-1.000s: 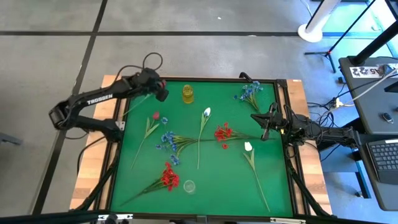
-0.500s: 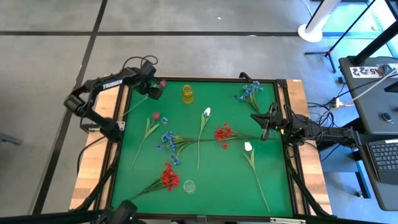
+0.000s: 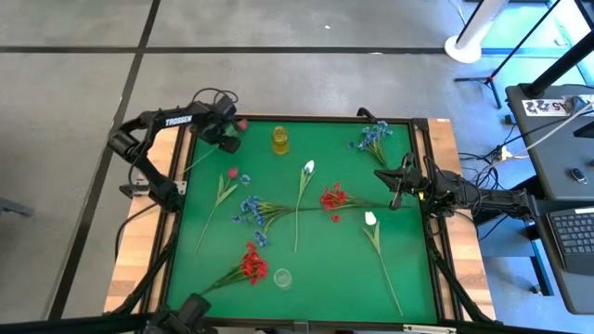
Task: Sort flowers into vase by color
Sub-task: Put the top red tulip into the yellow vase
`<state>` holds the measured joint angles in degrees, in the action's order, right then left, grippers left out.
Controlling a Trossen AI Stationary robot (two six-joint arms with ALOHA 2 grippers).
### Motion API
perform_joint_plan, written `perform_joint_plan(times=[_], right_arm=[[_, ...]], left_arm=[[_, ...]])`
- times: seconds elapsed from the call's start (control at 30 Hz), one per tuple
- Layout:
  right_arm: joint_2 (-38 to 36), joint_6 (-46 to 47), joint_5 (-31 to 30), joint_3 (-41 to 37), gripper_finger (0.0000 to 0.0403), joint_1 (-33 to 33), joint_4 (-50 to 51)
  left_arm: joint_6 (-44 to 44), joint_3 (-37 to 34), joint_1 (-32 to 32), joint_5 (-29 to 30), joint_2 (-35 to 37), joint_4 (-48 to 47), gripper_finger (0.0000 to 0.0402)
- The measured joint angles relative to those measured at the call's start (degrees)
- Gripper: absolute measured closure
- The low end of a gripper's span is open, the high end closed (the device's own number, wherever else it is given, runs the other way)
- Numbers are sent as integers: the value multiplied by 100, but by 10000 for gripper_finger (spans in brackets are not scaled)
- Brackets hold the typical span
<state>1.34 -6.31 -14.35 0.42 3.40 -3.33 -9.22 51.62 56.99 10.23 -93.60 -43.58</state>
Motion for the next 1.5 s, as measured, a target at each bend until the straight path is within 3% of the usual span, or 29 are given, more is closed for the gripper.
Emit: perform_joint_plan(times=[0.43,0.93,1.03,1.23,1.37,1.5], right_arm=[[0,0,1,-1,384,0,-1],[0,0,0,-1,384,0,0],[0,0,0,1,384,0,-1],[0,-1,0,-1,384,0,0],[0,-1,0,0,384,0,-1],[1,0,1,1,384,0,0]], left_arm=[[-118,0,-21,165,-94,196,244],[-115,11,-39,35,-94,263,390],[-115,112,-39,-7,-94,221,393],[-216,807,-83,-649,9,245,397],[-264,1333,-283,-1148,331,383,398],[-330,1722,-545,-1258,749,553,399]])
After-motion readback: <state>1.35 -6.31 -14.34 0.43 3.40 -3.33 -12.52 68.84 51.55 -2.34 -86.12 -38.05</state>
